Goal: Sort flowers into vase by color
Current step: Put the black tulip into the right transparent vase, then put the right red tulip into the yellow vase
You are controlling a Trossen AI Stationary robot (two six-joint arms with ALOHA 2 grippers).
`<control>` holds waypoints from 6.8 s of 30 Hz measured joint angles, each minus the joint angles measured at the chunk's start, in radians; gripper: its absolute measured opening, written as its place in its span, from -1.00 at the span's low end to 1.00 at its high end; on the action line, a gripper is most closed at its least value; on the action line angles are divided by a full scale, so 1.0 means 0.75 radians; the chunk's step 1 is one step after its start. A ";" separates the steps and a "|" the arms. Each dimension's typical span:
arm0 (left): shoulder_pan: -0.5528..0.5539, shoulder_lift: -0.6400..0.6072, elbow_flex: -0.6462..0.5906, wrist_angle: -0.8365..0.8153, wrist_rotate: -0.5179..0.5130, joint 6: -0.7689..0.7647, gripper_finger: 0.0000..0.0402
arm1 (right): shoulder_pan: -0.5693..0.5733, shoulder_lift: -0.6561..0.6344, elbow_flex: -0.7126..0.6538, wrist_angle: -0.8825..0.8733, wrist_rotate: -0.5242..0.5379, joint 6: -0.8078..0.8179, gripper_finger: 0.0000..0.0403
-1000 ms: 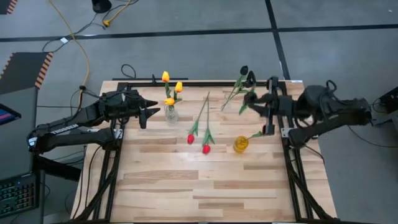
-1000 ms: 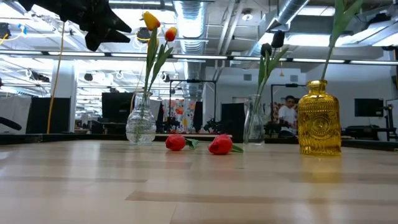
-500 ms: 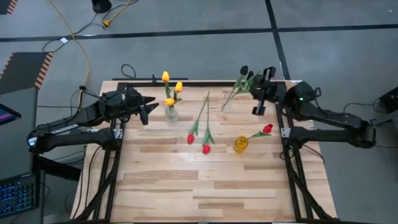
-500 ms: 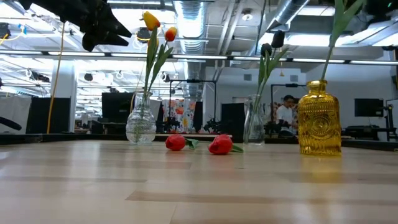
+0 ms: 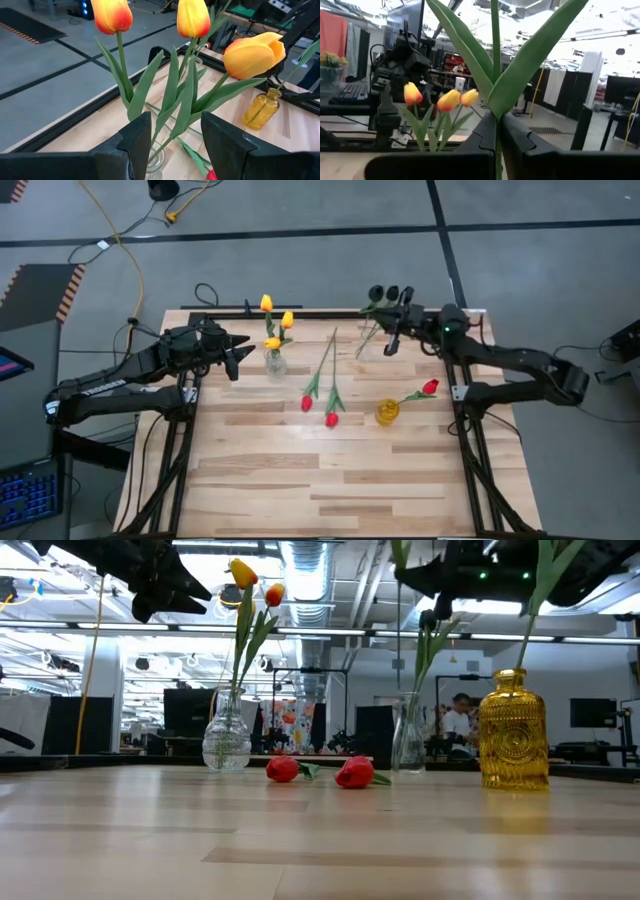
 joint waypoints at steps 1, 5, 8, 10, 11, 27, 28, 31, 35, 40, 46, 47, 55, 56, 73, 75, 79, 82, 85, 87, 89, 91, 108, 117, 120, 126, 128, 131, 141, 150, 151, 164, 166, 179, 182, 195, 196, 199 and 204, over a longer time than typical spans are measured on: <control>0.000 0.000 0.000 0.000 0.000 0.001 -0.20 | 0.000 0.017 0.000 0.010 0.001 0.002 -0.82; 0.000 0.000 0.000 -0.001 0.000 0.001 -0.20 | -0.001 0.050 0.000 0.039 0.007 0.011 -0.82; 0.000 0.000 0.000 -0.001 0.001 0.001 -0.20 | -0.001 0.036 0.000 0.072 0.008 0.048 -0.82; 0.000 0.000 0.000 -0.001 0.001 0.001 -0.20 | -0.001 0.010 0.000 0.069 0.009 0.047 -0.82; 0.000 0.000 0.000 -0.001 0.001 0.001 -0.20 | -0.001 -0.002 0.000 0.060 0.009 0.047 -0.82; 0.000 0.000 0.000 -0.001 0.001 0.002 -0.20 | -0.001 -0.024 0.000 -0.166 0.089 0.033 -0.82; 0.000 0.000 0.000 -0.001 0.001 0.002 -0.20 | -0.001 -0.017 0.000 -0.173 0.091 0.032 -0.82; 0.000 0.000 0.000 -0.001 0.001 0.002 -0.20 | -0.001 0.008 0.000 -0.176 0.091 0.032 -0.82; 0.000 -0.001 0.000 -0.001 0.001 0.003 -0.20 | -0.001 0.042 0.000 -0.184 0.091 0.032 -0.82; 0.000 0.000 -0.001 -0.001 0.001 0.003 -0.20 | -0.001 0.073 0.000 -0.180 0.091 0.032 -0.82; 0.000 0.000 -0.001 -0.001 0.001 0.003 -0.20 | 0.009 0.068 0.000 -0.149 0.090 0.032 -0.82; 0.000 0.000 -0.001 -0.001 0.001 0.003 -0.20 | 0.009 0.068 0.000 -0.134 0.090 0.032 -0.82; 0.000 0.000 -0.001 -0.001 0.001 0.003 -0.20 | 0.033 0.068 -0.001 -0.057 0.085 0.034 -0.82; 0.000 0.000 -0.001 -0.001 0.001 0.003 -0.20 | 0.041 0.068 -0.001 -0.053 0.086 0.034 -0.82; 0.000 0.000 -0.001 -0.001 0.001 0.003 -0.20 | 0.249 0.067 0.019 -0.074 0.549 -0.008 -0.82; 0.000 0.000 -0.001 -0.001 0.001 0.003 -0.20 | 0.283 0.067 0.043 -0.102 0.594 -0.037 -0.82; 0.000 0.000 -0.001 -0.002 0.001 0.004 -0.20 | 0.353 0.067 0.088 -0.154 0.726 -0.126 -0.82; 0.000 0.000 -0.001 -0.002 0.001 0.004 -0.20 | 0.380 0.067 0.111 -0.183 0.785 -0.147 -0.82; 0.000 0.000 -0.001 -0.002 0.001 0.003 -0.20 | 0.386 0.067 0.126 -0.198 0.789 -0.143 -0.82; 0.000 0.000 -0.001 -0.002 0.002 0.003 -0.20 | 0.392 0.067 0.139 -0.195 0.790 -0.144 -0.82; 0.000 0.000 -0.001 -0.003 0.001 0.004 -0.20 | 0.394 0.067 0.149 -0.194 0.790 -0.144 -0.82; 0.000 0.000 -0.001 -0.003 0.002 0.003 -0.20 | 0.394 0.067 0.157 -0.195 0.788 -0.144 -0.82; 0.000 0.000 -0.001 -0.012 0.002 0.004 -0.20 | 0.499 0.072 0.163 -0.169 0.890 -0.143 -0.82; 0.000 0.000 -0.001 -0.012 0.012 0.004 -0.20 | 0.505 0.212 0.163 0.038 0.897 -0.176 -0.82; 0.000 0.000 -0.001 -0.012 0.012 0.004 -0.20 | 0.505 0.260 0.163 0.121 0.934 -0.212 -0.82; 0.000 0.000 -0.001 -0.012 0.012 0.023 -0.20 | 0.494 0.319 0.163 0.181 0.958 -0.226 -0.82; 0.000 0.000 -0.001 -0.012 0.012 0.037 -0.20 | 0.493 0.339 0.163 0.187 0.958 -0.224 -0.82; 0.000 0.000 -0.001 -0.012 0.012 0.038 -0.20 | 0.486 0.362 0.163 0.197 0.961 -0.224 -0.82; 0.000 0.000 -0.001 -0.012 0.012 0.038 -0.20 | 0.486 0.377 0.163 0.155 1.032 -0.224 -0.82; 0.000 0.000 -0.001 -0.012 0.012 0.038 -0.20 | 0.486 0.376 0.163 0.081 1.032 -0.224 -0.76; 0.000 0.000 -0.001 -0.012 0.012 0.038 -0.20 | 0.486 0.376 0.163 0.080 1.032 -0.224 -0.75; 0.000 0.000 -0.001 -0.012 0.012 0.036 -0.20 | 0.483 0.376 0.163 0.081 1.032 -0.225 -0.72; 0.000 0.000 -0.001 -0.012 0.012 0.036 -0.20 | 0.476 0.376 0.163 0.081 1.034 -0.224 -0.72; 0.000 0.000 -0.001 -0.012 0.012 0.034 -0.20 | 0.459 0.376 0.163 0.077 1.037 -0.224 -0.49; 0.000 0.000 -0.001 -0.012 0.012 0.033 -0.20 | 0.459 0.376 0.163 0.077 1.037 -0.224 -0.38; 0.000 0.000 -0.001 -0.012 0.011 0.033 -0.20 | 0.459 0.376 0.163 0.046 1.037 -0.223 -0.22; 0.000 0.000 -0.001 -0.012 0.011 0.033 -0.20 | 0.459 0.376 0.163 0.046 1.037 -0.223 -0.22; 0.000 0.000 -0.001 -0.012 0.011 0.033 -0.20 | 0.459 0.376 0.163 0.040 1.037 -0.223 -0.22; 0.000 0.000 -0.001 -0.012 0.011 0.037 -0.20 | 0.459 0.375 0.195 -0.065 1.060 -0.220 -0.19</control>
